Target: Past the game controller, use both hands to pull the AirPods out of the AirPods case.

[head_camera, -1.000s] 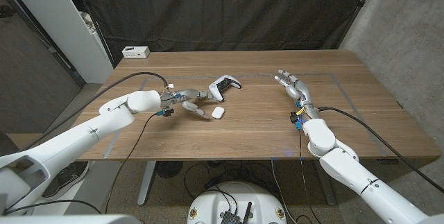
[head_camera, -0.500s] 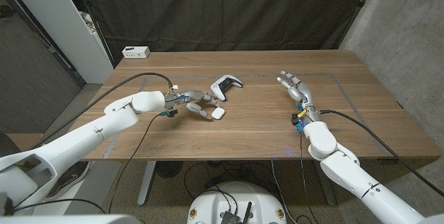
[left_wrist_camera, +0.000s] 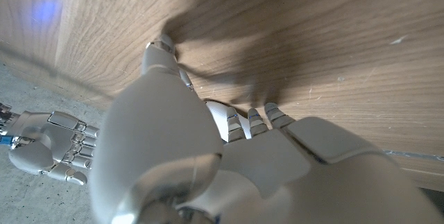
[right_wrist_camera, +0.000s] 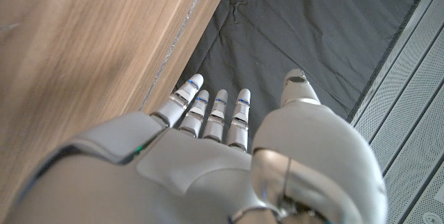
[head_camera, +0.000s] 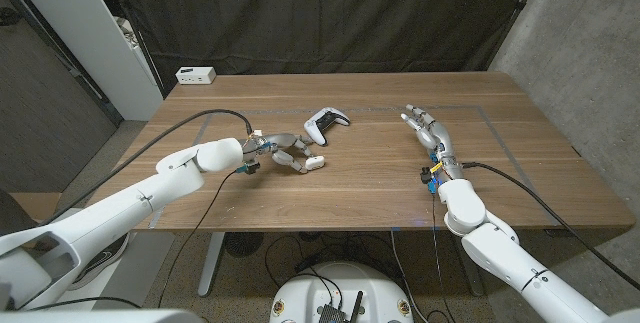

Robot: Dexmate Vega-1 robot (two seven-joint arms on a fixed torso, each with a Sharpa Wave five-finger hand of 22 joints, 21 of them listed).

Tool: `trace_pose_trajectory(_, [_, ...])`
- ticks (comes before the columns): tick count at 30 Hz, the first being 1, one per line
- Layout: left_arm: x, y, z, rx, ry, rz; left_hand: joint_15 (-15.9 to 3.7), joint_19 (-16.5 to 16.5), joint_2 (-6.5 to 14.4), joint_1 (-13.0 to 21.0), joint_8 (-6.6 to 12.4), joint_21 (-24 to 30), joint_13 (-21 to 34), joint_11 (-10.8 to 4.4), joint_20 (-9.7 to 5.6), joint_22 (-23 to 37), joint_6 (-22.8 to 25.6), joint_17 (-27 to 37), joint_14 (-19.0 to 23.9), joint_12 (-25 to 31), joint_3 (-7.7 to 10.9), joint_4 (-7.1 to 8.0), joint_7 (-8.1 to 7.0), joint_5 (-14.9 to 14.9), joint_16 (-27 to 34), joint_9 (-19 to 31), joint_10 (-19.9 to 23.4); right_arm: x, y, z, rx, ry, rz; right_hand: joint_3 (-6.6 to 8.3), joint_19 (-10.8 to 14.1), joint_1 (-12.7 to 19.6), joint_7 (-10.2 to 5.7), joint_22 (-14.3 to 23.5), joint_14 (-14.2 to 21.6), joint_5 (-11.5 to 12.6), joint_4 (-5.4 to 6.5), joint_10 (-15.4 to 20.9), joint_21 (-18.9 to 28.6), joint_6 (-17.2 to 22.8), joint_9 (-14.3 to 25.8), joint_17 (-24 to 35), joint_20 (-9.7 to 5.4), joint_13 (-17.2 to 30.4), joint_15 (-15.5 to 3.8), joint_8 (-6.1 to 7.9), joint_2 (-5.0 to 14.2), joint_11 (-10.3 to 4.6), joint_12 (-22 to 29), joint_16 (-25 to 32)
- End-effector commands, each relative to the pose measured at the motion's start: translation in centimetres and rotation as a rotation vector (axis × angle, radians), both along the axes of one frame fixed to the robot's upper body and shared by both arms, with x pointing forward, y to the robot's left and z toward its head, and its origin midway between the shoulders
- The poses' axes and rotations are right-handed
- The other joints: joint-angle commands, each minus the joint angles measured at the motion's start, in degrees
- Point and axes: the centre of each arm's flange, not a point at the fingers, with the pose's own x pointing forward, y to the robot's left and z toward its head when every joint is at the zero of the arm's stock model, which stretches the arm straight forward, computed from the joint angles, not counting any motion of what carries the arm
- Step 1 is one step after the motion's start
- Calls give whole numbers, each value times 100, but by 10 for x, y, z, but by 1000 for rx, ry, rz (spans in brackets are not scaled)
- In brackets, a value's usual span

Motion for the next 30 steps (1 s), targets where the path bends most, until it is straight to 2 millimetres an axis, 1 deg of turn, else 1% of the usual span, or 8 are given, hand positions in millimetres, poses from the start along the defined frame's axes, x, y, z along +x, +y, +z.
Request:
trace_pose_trajectory(1, [1,7,6,-11,7,14,32,559,-126,-247,-196,168,-2,75,-76,47,-285,15,-45,-42,-216,100,-40,-86,-29,-41,-77,8,2,0,0,0,11,37,-34,29,-29,22,-1,49,1,54,33,45,11,-2,-17,35,-348,-15,47,-16,32,27])
trace_pose_trajectory(5, [3,8,6,-40,8,12,68,533,-182,-405,-244,153,-4,95,-27,48,-285,22,-69,-58,-347,185,-95,-118,-33,-67,-101,10,1,1,0,1,13,38,-35,29,-29,22,-2,48,0,58,34,45,11,-2,-17,36,-349,-16,49,-11,33,28])
trace_pose_trajectory(9, [4,8,6,-105,15,11,-23,625,44,-445,-135,186,-9,-27,-6,57,203,22,90,17,-377,286,-149,-127,14,-100,130,11,1,1,-2,8,14,39,-35,31,-31,22,-1,48,-2,55,35,47,11,-3,-17,37,-350,-16,50,-11,31,28])
trace_pose_trajectory(15, [5,12,7,-113,51,-7,-82,691,52,-503,-257,201,-15,-42,-11,60,121,21,176,34,-475,343,7,-170,17,-160,225,11,2,0,1,15,11,41,-37,33,-31,22,-1,47,-3,58,36,46,11,-3,-14,39,-349,-17,53,-12,31,28])
trace_pose_trajectory(18, [6,13,9,-88,82,-32,-30,601,-213,-750,-532,153,-19,75,-5,58,-302,33,97,-28,-791,445,-53,-189,-23,-232,118,10,3,1,0,14,11,41,-38,32,-29,22,-4,46,-3,57,36,49,11,-3,-15,39,-350,-17,54,-14,30,27])
trace_pose_trajectory(20, [6,12,10,-49,95,-50,16,567,-369,-829,-910,143,-16,170,-5,61,-1051,41,1,-98,-1021,480,-111,-105,-38,-301,-23,10,3,2,-3,13,12,41,-36,33,-33,22,-2,45,-4,60,37,48,11,-4,-17,40,-345,-18,53,-17,31,28])
trace_pose_trajectory(22, [6,11,12,-21,100,-61,79,525,-418,-806,-1076,131,-11,216,20,60,-1566,44,-141,-137,-1115,475,-171,-23,-62,-344,-115,10,4,3,-8,12,14,41,-37,32,-27,22,-6,45,-4,60,37,46,12,-3,-13,40,-346,-19,54,-18,31,27])
trace_pose_trajectory(30, [1,5,21,102,98,-95,361,-46,-338,-368,-1049,19,24,390,50,41,-2617,33,-934,-357,-1157,322,-236,323,-128,-515,-895,11,4,5,-16,3,15,44,-37,38,-29,22,-3,45,-9,60,39,48,12,-5,-12,42,-350,-19,54,-16,30,28])
